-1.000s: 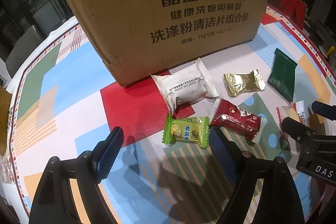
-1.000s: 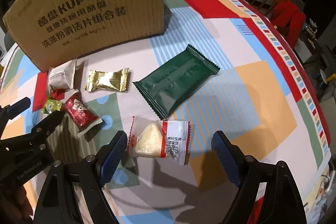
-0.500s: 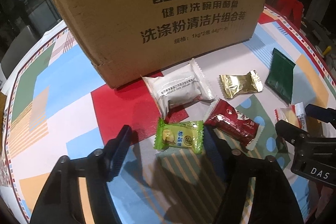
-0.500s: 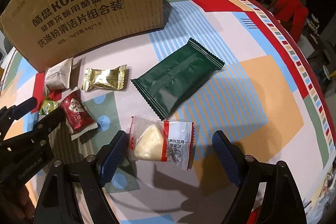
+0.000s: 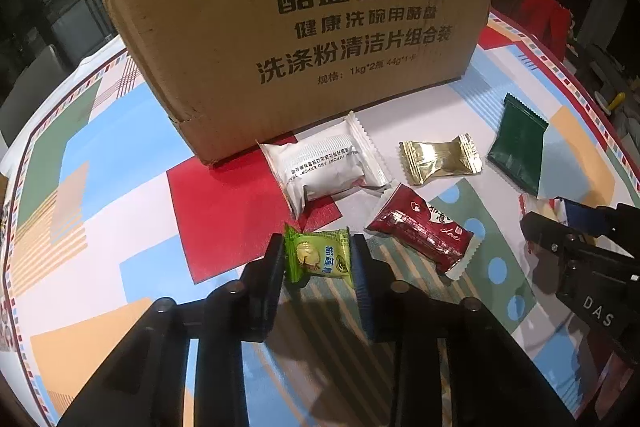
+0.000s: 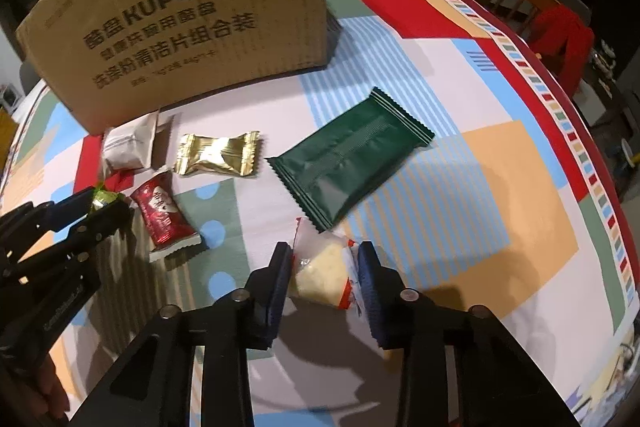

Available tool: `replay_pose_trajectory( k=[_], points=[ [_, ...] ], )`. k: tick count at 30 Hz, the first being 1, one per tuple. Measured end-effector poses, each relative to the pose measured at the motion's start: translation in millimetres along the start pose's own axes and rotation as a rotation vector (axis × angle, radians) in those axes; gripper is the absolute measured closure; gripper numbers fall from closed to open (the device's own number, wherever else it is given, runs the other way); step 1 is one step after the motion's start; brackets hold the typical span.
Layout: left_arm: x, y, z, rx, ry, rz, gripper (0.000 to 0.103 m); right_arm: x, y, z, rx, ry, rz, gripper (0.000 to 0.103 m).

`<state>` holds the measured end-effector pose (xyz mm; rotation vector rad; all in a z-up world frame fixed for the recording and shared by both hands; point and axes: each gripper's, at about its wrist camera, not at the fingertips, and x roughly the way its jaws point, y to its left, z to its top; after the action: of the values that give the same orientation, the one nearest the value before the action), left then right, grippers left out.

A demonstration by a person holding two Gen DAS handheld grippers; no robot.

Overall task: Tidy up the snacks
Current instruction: 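Grasp the green candy with the left tool while the right tool grasps the clear bread packet, then lift and carry the green candy and bread packet over the box with both tools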

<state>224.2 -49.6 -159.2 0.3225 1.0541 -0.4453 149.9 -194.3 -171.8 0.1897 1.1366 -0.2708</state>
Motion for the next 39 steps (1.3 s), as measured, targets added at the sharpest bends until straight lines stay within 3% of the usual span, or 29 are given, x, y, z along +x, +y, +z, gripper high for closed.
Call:
replay_pose_trajectory(
  k=[18,39],
  points=[
    [-20.7,0.3,-7.6,-0.022,-0.026,0.021,0.077,-18.4,-1.4,-2.3,0.001,-0.022,0.068,0.071],
    [-68.7,-1.5,-11.5,-0.110,-0.090,0.053,0.077,-57.8,-8.7,6.7,-0.028,-0.111,0.109,0.071]
  ],
)
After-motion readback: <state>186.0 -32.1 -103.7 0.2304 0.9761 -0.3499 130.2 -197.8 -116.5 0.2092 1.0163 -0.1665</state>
